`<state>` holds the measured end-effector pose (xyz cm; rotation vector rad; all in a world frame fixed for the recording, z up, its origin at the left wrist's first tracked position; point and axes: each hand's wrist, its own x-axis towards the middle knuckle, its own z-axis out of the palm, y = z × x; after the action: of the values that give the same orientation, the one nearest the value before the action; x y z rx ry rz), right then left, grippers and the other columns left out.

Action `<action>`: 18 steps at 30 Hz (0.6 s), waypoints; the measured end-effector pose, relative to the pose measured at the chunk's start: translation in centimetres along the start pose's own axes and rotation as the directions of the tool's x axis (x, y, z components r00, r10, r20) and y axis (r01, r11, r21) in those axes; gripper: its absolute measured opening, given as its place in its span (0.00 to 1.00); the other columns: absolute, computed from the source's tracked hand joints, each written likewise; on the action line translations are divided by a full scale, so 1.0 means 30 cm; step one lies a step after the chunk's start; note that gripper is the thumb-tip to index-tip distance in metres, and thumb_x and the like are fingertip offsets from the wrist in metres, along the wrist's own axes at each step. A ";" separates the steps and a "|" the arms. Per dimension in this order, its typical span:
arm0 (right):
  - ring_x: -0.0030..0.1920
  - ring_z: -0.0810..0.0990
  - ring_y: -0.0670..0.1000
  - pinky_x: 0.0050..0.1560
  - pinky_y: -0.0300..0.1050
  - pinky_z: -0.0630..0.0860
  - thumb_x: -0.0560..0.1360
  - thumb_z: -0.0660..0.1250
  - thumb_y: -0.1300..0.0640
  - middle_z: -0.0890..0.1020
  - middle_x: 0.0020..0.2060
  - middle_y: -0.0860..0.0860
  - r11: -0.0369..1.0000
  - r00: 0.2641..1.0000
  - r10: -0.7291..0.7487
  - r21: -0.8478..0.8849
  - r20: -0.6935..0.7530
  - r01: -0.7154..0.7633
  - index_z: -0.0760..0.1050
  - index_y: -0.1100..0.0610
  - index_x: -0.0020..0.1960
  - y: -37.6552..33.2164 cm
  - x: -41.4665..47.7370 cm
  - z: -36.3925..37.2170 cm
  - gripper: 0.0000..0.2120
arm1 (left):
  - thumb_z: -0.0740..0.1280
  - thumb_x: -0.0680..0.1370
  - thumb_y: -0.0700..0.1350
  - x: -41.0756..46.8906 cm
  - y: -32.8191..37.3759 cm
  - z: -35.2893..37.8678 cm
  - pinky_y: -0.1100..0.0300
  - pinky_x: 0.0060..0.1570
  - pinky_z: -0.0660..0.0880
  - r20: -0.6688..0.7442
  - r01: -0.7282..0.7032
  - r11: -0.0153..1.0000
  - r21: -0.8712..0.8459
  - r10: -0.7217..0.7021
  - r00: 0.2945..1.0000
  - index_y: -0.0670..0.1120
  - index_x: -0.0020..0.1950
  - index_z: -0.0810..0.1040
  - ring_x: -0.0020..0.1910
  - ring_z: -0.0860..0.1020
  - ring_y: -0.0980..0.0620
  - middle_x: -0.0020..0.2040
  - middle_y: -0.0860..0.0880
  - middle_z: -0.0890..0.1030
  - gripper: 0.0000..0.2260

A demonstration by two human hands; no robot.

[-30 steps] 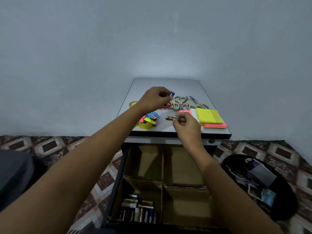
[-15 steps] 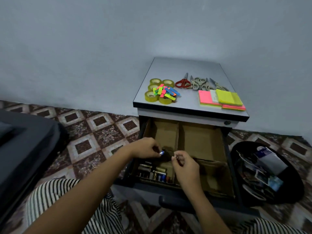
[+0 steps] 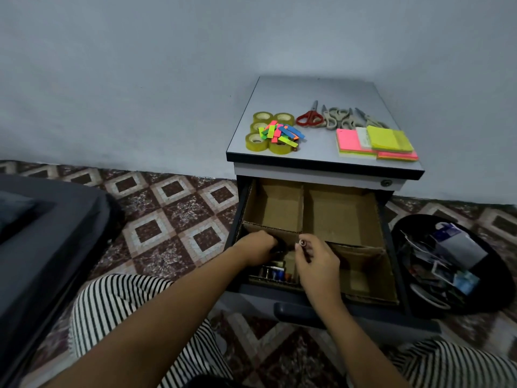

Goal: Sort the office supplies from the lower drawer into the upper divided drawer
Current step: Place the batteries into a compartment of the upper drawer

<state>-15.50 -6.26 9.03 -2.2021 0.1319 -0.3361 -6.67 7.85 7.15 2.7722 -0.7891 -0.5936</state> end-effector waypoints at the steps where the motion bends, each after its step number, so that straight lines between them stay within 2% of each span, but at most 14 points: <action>1: 0.49 0.76 0.43 0.45 0.25 0.67 0.77 0.65 0.59 0.79 0.51 0.49 1.000 1.000 0.005 0.004 -0.002 -0.005 0.77 0.56 0.59 0.000 -0.001 0.000 0.11 | 0.61 0.80 0.44 0.002 -0.001 0.005 0.51 0.52 0.75 -0.018 -0.010 0.999 0.036 0.011 1.000 0.39 0.55 0.79 0.51 0.79 0.41 0.53 0.39 0.80 0.11; 4: 0.49 0.76 0.43 0.45 0.23 0.66 0.77 0.65 0.59 0.79 0.51 0.49 1.000 1.000 0.009 0.021 -0.011 -0.009 0.77 0.57 0.59 0.004 -0.002 -0.001 0.11 | 0.60 0.80 0.44 0.009 -0.001 0.018 0.53 0.49 0.74 -0.046 -0.031 0.992 0.126 0.037 0.998 0.40 0.57 0.78 0.52 0.78 0.41 0.56 0.39 0.79 0.12; 9: 0.49 0.76 0.42 0.42 0.22 0.66 0.77 0.65 0.59 0.79 0.51 0.49 1.000 1.000 0.021 0.021 -0.023 -0.020 0.77 0.56 0.59 0.006 -0.001 0.002 0.11 | 0.61 0.79 0.44 0.015 -0.014 0.035 0.50 0.51 0.76 -0.020 -0.032 0.990 0.135 0.035 0.999 0.40 0.59 0.77 0.52 0.79 0.40 0.56 0.39 0.79 0.12; 14: 0.49 0.75 0.41 0.42 0.21 0.66 0.77 0.65 0.59 0.78 0.51 0.47 0.999 0.999 0.025 0.028 -0.023 -0.024 0.77 0.56 0.59 0.007 -0.001 -0.001 0.11 | 0.61 0.80 0.43 0.023 -0.017 0.044 0.50 0.52 0.75 0.014 -0.015 0.989 0.150 0.013 1.000 0.40 0.60 0.77 0.52 0.78 0.42 0.56 0.40 0.79 0.12; 18: 0.50 0.75 0.41 0.42 0.21 0.66 0.77 0.65 0.59 0.78 0.51 0.47 0.999 0.999 0.028 0.034 -0.028 -0.027 0.77 0.56 0.59 0.011 0.000 0.001 0.11 | 0.60 0.80 0.40 0.025 -0.022 0.057 0.52 0.51 0.75 -0.012 -0.021 0.980 0.196 0.023 1.000 0.42 0.62 0.76 0.54 0.77 0.43 0.60 0.42 0.76 0.12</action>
<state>-15.48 -6.44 8.74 -2.1606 0.1709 -0.3518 -6.52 7.87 5.17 2.9366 -0.9203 -0.5174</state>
